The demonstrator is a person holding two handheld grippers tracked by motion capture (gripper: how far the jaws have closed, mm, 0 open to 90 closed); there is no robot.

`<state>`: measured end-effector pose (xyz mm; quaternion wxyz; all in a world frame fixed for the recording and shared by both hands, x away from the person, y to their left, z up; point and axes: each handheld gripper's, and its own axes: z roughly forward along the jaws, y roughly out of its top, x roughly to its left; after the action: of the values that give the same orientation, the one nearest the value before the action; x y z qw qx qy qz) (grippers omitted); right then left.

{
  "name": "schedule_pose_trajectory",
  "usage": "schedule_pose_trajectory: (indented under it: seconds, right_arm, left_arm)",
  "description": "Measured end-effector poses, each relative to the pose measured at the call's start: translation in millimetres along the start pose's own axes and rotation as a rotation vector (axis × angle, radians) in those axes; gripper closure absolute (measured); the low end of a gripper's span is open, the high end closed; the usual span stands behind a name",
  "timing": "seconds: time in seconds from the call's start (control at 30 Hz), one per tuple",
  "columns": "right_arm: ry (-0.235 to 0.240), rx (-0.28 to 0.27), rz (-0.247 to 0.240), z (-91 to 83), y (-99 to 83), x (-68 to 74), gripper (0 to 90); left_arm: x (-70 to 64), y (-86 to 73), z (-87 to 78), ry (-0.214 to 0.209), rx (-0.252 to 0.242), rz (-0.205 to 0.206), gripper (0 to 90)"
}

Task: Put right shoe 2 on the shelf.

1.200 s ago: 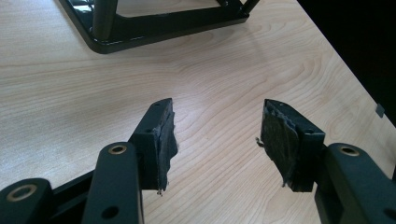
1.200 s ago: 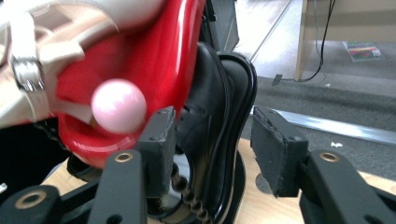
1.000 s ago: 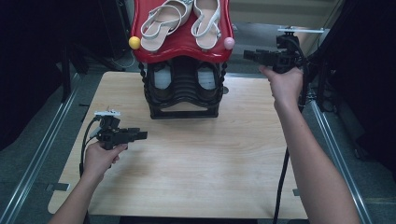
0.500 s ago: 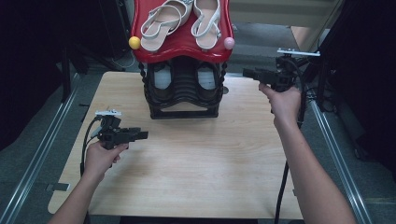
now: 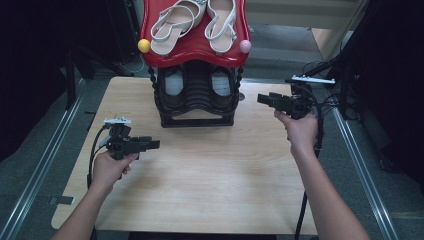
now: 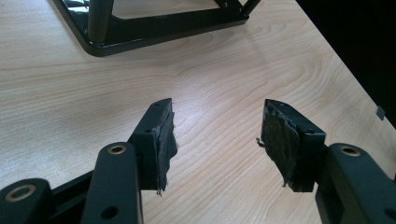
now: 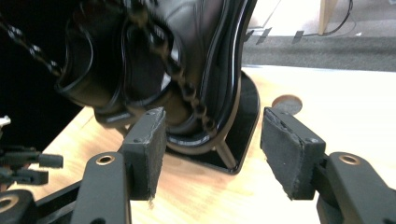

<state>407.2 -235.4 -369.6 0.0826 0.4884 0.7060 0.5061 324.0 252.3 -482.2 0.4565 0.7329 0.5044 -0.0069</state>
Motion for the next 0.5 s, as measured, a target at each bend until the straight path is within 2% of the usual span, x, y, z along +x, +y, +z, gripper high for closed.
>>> schedule_pose_trajectory:
  seconds: [0.33, 0.5]
  right_arm:
    - [0.022, 0.033, 0.011, 6.5, -30.6, -1.1, 42.6]
    - [0.05, 0.018, 0.029, 5.2, -47.9, 1.3, 42.6]
  left_arm:
    - [-1.3, 0.2, 2.6, 0.004, -0.009, 0.0, 43.5]
    - [-1.6, 0.4, 3.7, 0.009, -0.012, -0.001, 43.2]
